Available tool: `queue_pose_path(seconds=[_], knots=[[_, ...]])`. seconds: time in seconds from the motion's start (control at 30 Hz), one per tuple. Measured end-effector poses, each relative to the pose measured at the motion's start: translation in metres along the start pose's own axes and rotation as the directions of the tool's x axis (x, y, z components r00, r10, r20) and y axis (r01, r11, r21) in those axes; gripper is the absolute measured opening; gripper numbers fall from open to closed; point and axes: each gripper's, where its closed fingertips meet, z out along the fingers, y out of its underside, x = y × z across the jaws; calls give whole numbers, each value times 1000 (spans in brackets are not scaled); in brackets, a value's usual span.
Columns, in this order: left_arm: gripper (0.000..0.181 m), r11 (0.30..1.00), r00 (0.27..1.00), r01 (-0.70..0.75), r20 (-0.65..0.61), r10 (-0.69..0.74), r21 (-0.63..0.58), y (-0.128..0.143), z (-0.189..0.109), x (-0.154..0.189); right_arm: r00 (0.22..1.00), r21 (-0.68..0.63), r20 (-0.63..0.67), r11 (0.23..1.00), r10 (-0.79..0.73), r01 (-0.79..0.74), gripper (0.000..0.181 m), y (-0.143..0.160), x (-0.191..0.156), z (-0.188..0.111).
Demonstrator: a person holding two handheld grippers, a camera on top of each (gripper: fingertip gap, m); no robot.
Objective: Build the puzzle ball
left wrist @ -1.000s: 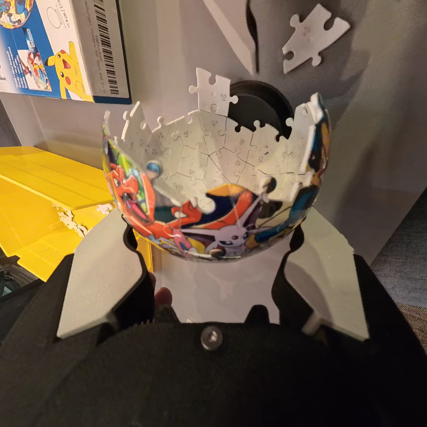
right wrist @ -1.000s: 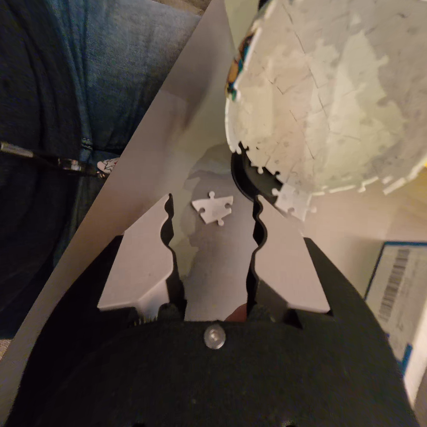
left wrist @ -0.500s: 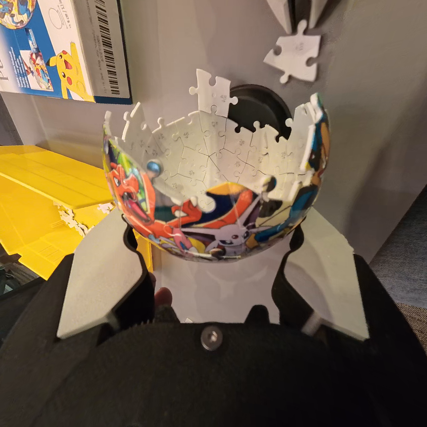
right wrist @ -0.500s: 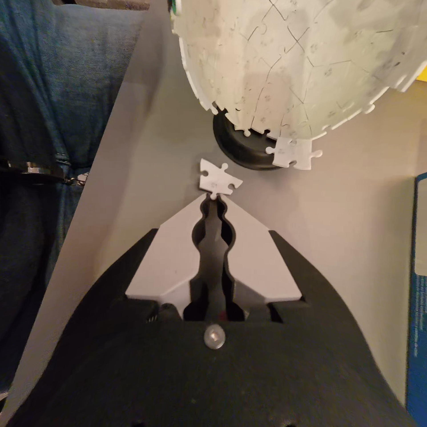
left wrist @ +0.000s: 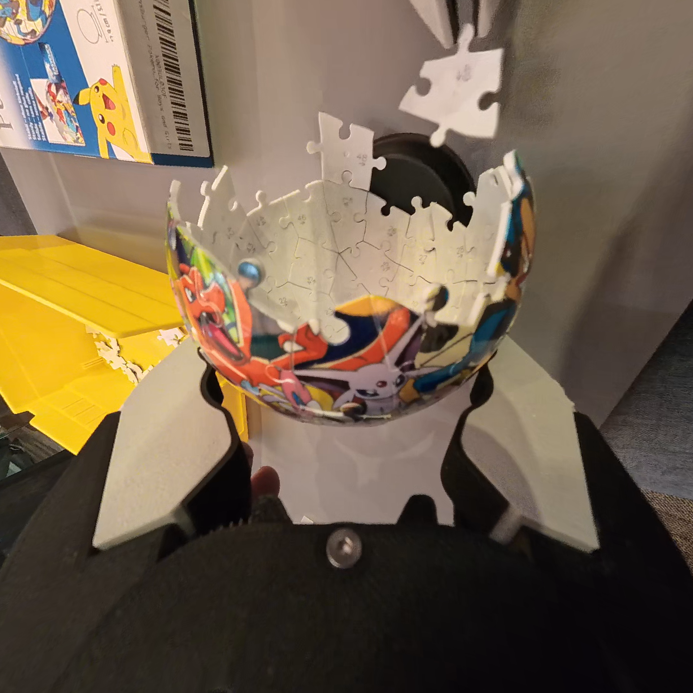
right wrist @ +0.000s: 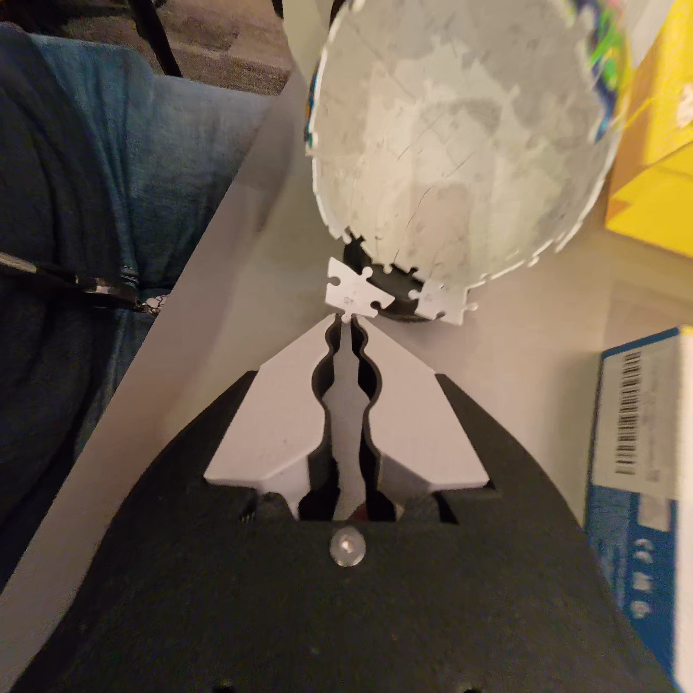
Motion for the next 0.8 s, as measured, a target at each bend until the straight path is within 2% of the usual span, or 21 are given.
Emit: queue_pose_path(seconds=[0.2, 0.37, 0.47, 0.8], knots=[[130, 1000, 1000, -8, -4, 8, -3, 0, 0, -1, 979, -66, 59, 977, -198, 201, 4, -8, 18, 10], [130, 1000, 1000, -13, -4, 13, -6, 0, 0, -1, 927, -165, 149, 916, -344, 366, 3, 0, 22, 26], [130, 1000, 1000, -18, -5, 18, -7, 0, 1, -1, 910, -205, 161, 889, -382, 409, 4, 2, 27, 31], [130, 1000, 1000, -29, 1, 29, -7, -1, 1, -1, 887, -222, 138, 859, -440, 461, 3, 1, 35, 32]])
